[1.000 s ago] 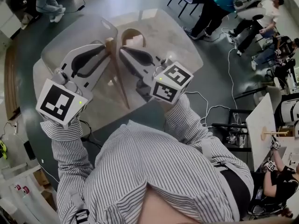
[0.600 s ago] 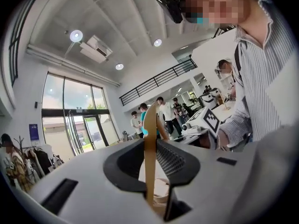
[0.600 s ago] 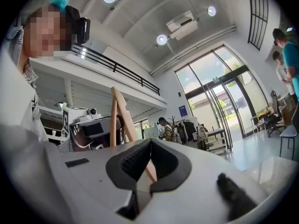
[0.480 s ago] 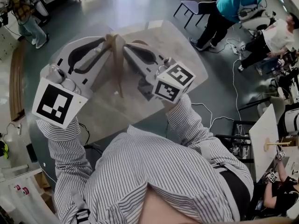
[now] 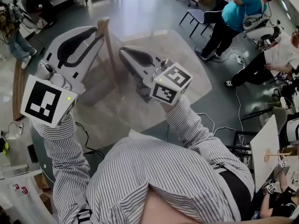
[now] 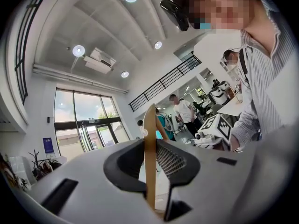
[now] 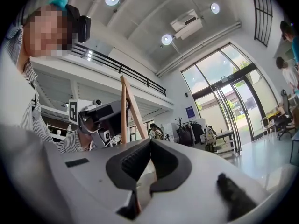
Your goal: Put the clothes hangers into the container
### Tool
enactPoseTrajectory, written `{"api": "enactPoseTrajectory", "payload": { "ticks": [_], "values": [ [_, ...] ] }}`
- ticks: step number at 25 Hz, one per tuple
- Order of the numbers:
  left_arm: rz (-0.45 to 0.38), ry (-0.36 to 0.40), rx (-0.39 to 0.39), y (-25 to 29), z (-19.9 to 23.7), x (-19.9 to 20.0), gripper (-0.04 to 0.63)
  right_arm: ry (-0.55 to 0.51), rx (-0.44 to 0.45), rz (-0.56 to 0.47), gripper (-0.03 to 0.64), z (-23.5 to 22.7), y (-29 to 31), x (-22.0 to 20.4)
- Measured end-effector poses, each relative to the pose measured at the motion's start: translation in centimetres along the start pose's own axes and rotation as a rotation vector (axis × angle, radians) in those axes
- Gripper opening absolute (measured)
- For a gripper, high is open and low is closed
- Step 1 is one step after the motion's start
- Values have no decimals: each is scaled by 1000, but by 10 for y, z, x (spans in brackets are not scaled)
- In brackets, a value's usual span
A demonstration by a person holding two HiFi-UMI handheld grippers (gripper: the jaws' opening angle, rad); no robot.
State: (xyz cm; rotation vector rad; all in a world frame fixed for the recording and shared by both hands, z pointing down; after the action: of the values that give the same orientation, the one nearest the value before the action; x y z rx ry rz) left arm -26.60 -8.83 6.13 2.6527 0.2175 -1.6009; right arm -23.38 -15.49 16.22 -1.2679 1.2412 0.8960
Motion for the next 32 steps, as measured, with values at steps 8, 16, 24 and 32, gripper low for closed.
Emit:
{"api": "enactPoseTrajectory", "payload": {
  "ticks": [8,16,24,32],
  "values": [
    [-25,15,26,6,30,25,87,-12,33,28,15,2,14,10],
    [-43,43,82,7,68,38,87,-4,22,20,15,-8,25,17],
    [-51,59,171,7,98,32,87,-6,35,40,15,-10,33,14],
    [-50,17,232,6,114,5,86,22,27,73,15,-13,35,-3]
  ]
}}
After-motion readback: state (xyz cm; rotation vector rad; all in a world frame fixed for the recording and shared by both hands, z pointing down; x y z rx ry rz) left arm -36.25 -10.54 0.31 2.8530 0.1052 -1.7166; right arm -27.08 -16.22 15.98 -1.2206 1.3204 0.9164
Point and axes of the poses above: the fingertips, and each gripper's own axes: y forward along the fingers, z to its left, x out of its top, the point moved 2 cm from there along -y, backward along the fingers, and after that the axes turned 2 degrees about x, right-handed, at the moved point
